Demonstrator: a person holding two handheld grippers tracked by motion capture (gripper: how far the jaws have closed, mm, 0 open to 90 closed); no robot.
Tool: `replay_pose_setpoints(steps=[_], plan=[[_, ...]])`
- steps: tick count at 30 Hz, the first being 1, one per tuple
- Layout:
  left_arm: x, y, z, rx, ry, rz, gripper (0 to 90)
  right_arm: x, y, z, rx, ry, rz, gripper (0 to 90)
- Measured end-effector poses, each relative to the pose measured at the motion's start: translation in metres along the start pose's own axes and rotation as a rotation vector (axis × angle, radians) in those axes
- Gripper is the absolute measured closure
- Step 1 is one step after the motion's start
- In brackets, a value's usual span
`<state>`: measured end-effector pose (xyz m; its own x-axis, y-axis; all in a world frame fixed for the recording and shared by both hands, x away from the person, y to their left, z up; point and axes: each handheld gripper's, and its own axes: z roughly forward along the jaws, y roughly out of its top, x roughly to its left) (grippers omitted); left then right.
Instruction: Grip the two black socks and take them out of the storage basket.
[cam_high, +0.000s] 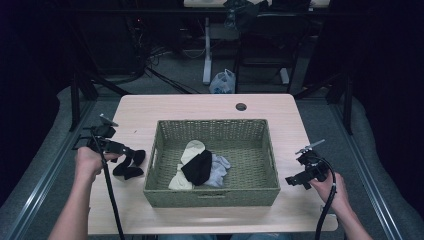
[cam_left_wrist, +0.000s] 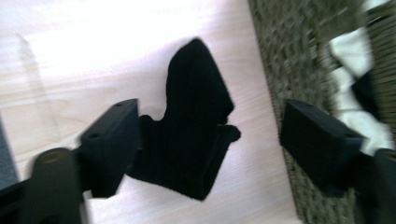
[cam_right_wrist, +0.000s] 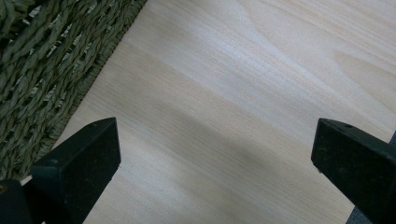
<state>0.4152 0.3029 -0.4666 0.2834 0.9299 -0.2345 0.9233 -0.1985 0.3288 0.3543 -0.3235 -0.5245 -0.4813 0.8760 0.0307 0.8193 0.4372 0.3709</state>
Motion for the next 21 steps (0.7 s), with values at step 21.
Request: replay_pose_setpoints(steps=[21], plan=[[-0.09,0.03,-0.059,-0.116,0.021,0.214,0.2,0.0,0.0,0.0,0.0,-0.003,-0.001,0.9]])
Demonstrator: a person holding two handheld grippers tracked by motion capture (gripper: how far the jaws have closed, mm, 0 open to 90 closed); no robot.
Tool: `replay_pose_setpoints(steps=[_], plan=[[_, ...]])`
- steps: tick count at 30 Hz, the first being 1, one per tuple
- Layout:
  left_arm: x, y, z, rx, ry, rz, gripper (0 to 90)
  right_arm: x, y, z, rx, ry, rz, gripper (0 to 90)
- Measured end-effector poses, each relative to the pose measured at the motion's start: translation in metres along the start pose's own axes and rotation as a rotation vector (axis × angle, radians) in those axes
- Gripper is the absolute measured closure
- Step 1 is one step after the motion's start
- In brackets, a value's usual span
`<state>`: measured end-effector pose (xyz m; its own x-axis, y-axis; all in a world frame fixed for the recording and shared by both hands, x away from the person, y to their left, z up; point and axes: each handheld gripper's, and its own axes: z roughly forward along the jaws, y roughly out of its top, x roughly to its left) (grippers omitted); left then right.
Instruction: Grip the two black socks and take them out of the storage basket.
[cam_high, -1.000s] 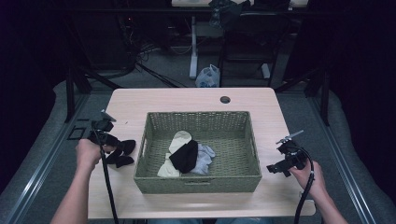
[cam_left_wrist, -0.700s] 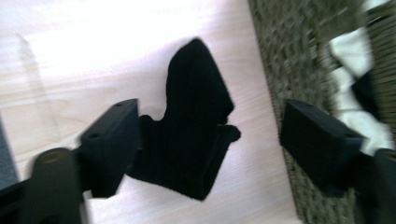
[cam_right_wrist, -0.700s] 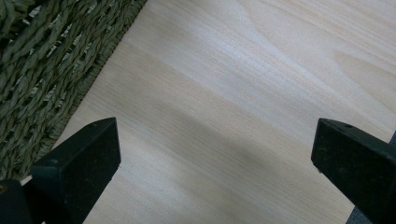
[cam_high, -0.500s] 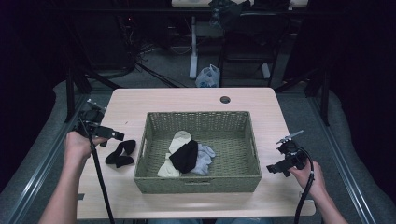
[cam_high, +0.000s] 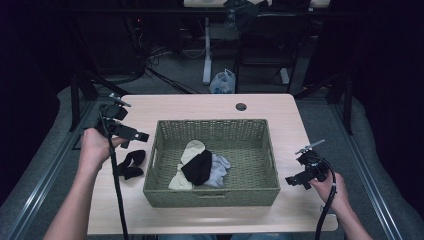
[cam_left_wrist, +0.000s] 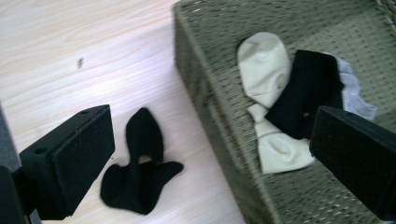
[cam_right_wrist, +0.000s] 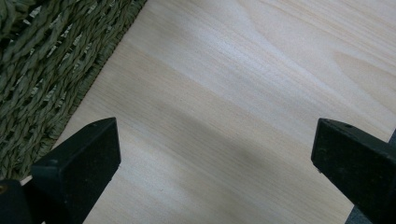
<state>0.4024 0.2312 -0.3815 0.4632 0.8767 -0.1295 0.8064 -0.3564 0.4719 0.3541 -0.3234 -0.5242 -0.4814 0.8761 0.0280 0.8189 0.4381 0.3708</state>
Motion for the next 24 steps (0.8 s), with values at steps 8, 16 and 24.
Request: replay_pose_setpoints(steps=[8,16,24], plan=[[-0.022,0.012,0.012,0.009,-0.024,0.049,0.3,0.0,0.0,0.0,-0.003,-0.001,0.005,0.9],[-0.045,0.022,0.029,0.033,-0.046,0.092,1.3,0.0,0.0,-0.001,0.001,0.0,0.001,0.9],[-0.065,0.024,0.06,0.07,-0.069,0.123,1.9,0.0,-0.001,-0.001,-0.003,-0.002,0.002,0.9]])
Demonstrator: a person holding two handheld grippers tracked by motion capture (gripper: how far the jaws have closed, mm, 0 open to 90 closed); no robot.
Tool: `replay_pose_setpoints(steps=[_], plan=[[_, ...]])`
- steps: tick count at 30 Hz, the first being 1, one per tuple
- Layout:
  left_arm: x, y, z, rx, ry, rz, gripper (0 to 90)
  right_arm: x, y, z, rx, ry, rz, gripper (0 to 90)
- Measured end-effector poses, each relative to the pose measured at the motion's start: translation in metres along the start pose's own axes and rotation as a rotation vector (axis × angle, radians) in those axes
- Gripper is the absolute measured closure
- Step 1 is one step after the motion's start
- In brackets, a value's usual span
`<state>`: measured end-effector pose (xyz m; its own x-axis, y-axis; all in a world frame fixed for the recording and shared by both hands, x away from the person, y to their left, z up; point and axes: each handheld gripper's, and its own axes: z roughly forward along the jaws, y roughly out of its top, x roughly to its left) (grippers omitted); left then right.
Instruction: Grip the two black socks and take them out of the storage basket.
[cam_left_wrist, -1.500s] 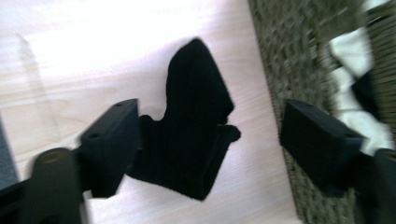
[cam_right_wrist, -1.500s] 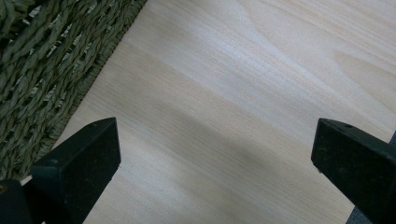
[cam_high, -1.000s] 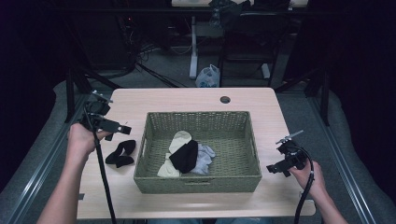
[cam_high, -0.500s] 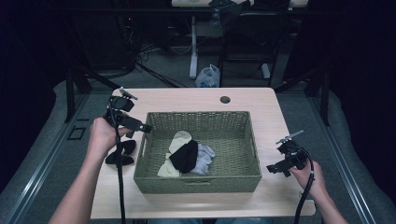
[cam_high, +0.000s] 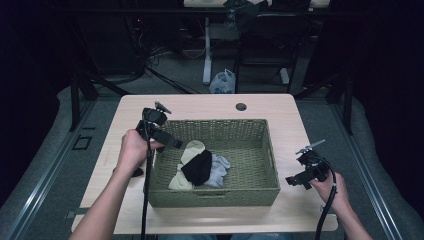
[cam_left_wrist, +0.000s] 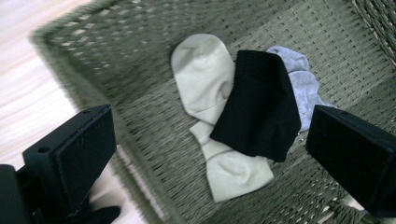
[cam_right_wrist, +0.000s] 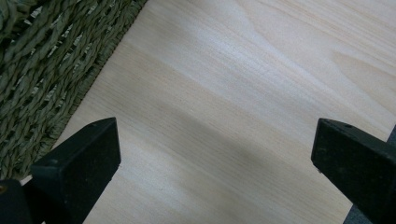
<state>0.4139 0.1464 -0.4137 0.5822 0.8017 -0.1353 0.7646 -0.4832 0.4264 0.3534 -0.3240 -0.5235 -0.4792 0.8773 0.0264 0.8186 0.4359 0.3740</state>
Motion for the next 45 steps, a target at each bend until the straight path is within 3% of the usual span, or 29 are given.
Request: replay_pose_setpoints(steps=[11,12,15,16,20,27,30,34,36,41,45], plan=[[-0.018,0.006,0.038,0.062,-0.038,0.021,5.2,0.0,0.0,0.0,0.004,0.002,-0.002,0.9],[-0.022,0.007,0.047,0.079,-0.049,0.037,7.2,0.0,0.0,0.0,0.006,0.002,-0.005,0.9],[-0.026,0.007,0.055,0.099,-0.066,0.049,19.2,0.0,0.0,0.0,0.003,0.001,-0.002,0.9],[-0.028,0.007,0.061,0.109,-0.091,0.058,23.0,-0.001,0.0,0.0,0.005,-0.002,-0.004,0.9],[-0.035,0.008,0.074,0.128,-0.124,0.066,29.9,-0.001,0.0,0.0,0.003,-0.002,-0.003,0.9],[-0.044,0.008,0.094,0.189,-0.143,0.099,47.3,-0.001,0.0,0.0,0.004,-0.001,-0.004,0.9],[-0.046,0.006,0.101,0.205,-0.149,0.121,58.9,-0.001,0.0,0.0,0.004,-0.001,-0.004,0.9],[-0.049,0.004,0.101,0.226,-0.147,0.151,80.4,-0.001,0.0,0.0,0.005,0.0,-0.005,0.9],[-0.049,0.004,0.099,0.22,-0.14,0.157,85.1,-0.001,0.0,0.0,0.004,0.0,-0.004,0.9],[-0.045,0.005,0.086,0.193,-0.14,0.162,86.2,-0.001,0.0,0.0,0.004,0.001,-0.003,0.9],[-0.042,0.009,0.062,0.154,-0.143,0.167,86.2,0.0,0.0,0.0,0.005,0.002,-0.004,0.9]])
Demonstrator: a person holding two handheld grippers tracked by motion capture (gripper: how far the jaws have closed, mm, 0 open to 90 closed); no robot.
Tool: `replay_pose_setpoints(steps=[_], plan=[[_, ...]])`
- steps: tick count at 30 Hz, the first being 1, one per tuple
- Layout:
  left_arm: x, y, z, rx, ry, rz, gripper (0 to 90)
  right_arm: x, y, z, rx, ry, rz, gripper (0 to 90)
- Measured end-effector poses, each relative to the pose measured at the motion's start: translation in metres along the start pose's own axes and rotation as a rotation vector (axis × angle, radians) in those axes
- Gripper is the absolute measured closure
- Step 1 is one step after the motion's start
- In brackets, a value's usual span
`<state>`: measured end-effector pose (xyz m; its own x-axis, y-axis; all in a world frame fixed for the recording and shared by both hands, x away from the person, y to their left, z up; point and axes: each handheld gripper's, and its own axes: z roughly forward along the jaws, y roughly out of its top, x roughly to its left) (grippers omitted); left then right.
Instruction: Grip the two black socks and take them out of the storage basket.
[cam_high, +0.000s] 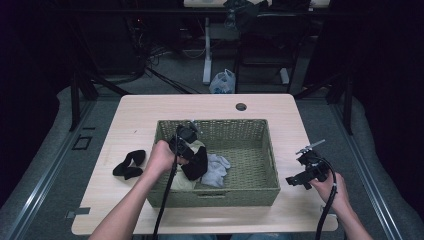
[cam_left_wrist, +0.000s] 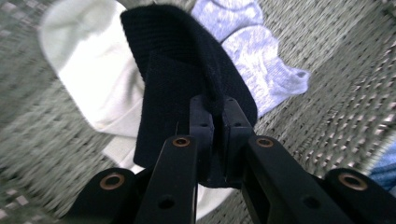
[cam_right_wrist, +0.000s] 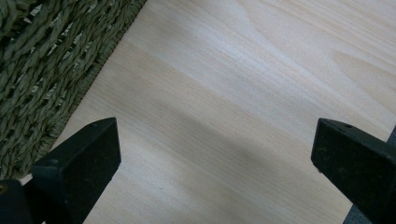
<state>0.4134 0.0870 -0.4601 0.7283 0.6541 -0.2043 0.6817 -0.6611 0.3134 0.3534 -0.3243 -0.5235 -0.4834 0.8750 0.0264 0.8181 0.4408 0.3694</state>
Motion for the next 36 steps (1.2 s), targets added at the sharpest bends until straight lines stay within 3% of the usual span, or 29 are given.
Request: replay_pose_setpoints(steps=[12,26,36], plan=[[0.003,0.003,-0.06,-0.076,0.031,0.009,86.2,0.0,0.0,0.001,0.005,-0.001,-0.001,1.0],[0.004,0.012,-0.092,-0.117,0.067,0.016,86.1,0.001,0.0,0.001,-0.001,0.001,0.006,1.0],[0.01,0.017,-0.127,-0.155,0.12,0.005,86.1,0.0,0.0,0.001,-0.001,-0.002,0.003,1.1]])
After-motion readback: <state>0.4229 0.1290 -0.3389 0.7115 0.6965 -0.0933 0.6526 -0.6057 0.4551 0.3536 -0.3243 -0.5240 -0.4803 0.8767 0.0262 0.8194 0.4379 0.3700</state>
